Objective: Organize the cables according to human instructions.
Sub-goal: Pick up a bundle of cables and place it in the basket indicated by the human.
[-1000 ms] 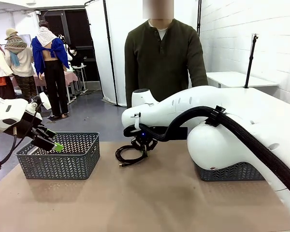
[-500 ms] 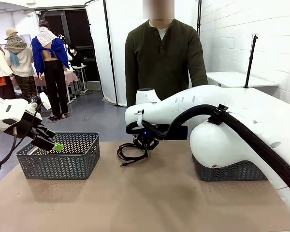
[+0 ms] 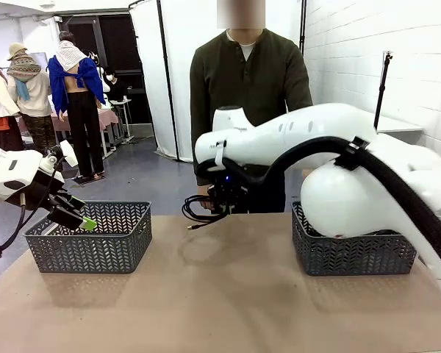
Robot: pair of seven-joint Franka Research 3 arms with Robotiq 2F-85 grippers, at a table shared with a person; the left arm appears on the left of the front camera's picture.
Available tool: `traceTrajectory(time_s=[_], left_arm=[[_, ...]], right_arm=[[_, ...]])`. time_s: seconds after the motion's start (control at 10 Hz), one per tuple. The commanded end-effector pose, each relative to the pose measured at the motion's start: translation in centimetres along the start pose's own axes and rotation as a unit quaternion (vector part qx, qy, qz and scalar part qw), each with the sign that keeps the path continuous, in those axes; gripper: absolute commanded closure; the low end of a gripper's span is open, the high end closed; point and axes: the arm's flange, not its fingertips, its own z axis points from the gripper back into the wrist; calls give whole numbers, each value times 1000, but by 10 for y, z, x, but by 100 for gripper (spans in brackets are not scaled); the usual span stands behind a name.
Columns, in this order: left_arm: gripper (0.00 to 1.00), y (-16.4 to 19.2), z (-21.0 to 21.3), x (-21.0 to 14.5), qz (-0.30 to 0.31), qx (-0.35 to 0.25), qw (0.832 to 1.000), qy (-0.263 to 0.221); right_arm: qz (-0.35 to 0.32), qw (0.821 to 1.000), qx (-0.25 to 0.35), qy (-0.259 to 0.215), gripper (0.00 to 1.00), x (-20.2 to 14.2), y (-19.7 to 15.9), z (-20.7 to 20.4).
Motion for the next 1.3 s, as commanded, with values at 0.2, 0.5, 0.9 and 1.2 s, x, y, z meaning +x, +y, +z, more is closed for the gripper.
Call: traceTrajectory(time_s=[0.2, 0.5, 0.9, 1.2], left_arm=[[0, 3, -2, -2, -2, -5, 1000, -4], [0, 3, -2, -2, -2, -5, 1000, -4], [0, 3, -2, -2, -2, -5, 1000, -4], [0, 3, -2, -2, -2, -5, 1000, -4]], right_arm=[[228, 971, -21, 67, 100, -47, -39, 58], [348, 934, -34, 77, 100, -69, -68, 91], [468, 877, -11, 107, 100, -82, -86, 107], [449, 888, -13, 98, 100, -73, -78, 109]])
